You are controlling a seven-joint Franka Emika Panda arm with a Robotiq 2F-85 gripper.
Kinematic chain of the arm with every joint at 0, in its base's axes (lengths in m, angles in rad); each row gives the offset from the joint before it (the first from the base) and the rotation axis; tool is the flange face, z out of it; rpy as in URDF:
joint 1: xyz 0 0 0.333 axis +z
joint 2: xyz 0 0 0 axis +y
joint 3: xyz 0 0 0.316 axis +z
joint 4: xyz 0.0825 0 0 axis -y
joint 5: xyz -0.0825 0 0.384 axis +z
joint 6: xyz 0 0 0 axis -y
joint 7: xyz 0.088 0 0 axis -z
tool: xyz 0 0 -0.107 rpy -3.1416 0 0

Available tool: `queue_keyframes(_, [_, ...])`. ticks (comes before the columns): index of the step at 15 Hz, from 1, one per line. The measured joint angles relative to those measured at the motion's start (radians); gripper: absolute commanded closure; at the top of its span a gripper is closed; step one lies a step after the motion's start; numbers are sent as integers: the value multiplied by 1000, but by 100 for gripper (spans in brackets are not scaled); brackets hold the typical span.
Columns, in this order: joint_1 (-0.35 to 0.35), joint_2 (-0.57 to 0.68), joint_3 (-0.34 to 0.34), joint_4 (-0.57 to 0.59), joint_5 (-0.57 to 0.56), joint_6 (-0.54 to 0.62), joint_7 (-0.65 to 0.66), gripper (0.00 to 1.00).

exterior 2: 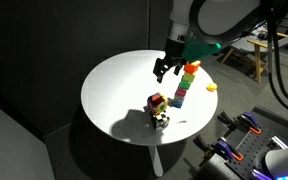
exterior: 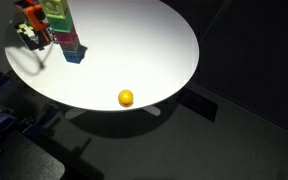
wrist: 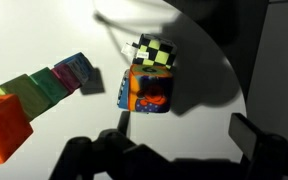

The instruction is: Put the plush block on top of the orange block

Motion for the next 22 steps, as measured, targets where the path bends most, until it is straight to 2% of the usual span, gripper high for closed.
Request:
queue_keyframes(9, [-1, 179, -41, -1, -65, 216, -2, 0])
queue_keyframes(14, [12, 284, -63, 45, -77, 224, -2, 0])
queue_keyframes(22, [72, 385, -85, 90, -80, 223, 35, 0])
